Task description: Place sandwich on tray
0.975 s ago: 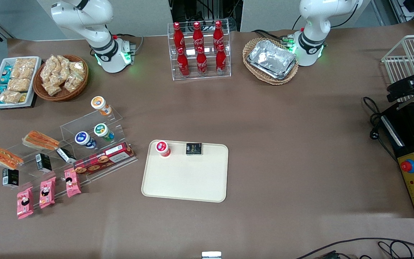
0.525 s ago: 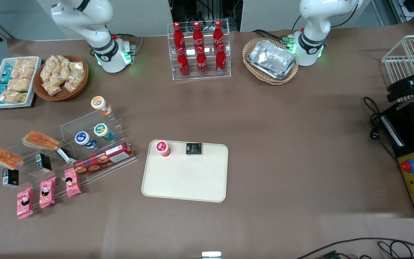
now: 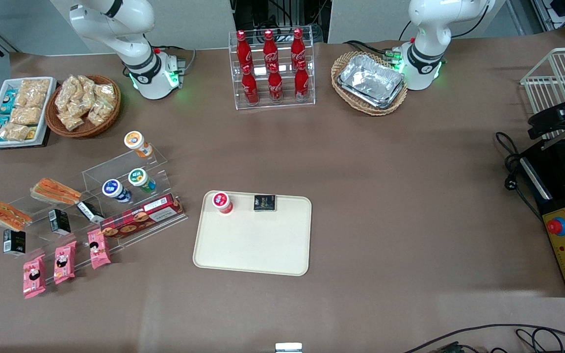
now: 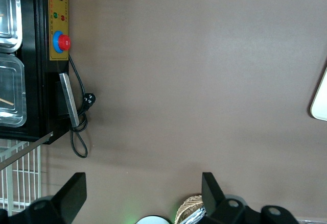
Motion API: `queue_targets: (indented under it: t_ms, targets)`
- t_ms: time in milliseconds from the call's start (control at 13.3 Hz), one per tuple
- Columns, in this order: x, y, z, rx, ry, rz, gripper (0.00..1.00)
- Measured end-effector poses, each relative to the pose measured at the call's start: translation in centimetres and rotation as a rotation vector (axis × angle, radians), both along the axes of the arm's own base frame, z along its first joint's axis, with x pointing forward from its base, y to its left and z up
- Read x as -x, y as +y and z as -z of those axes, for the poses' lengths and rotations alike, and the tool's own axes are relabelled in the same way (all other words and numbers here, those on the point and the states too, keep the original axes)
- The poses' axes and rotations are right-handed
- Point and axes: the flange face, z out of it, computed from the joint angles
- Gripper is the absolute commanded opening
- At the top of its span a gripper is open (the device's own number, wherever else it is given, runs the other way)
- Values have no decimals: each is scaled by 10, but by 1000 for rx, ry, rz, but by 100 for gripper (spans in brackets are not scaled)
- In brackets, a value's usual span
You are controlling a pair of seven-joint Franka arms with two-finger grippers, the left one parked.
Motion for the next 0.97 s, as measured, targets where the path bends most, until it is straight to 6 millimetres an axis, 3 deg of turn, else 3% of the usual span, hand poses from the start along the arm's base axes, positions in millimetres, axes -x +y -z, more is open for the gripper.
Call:
queue_targets:
  t_ms: [225, 450, 975]
  targets:
    - [8, -24, 10, 7, 7, -282, 100]
    - [10, -44, 27, 18, 35, -438, 100]
    - [-2, -61, 69, 41, 83, -728, 100]
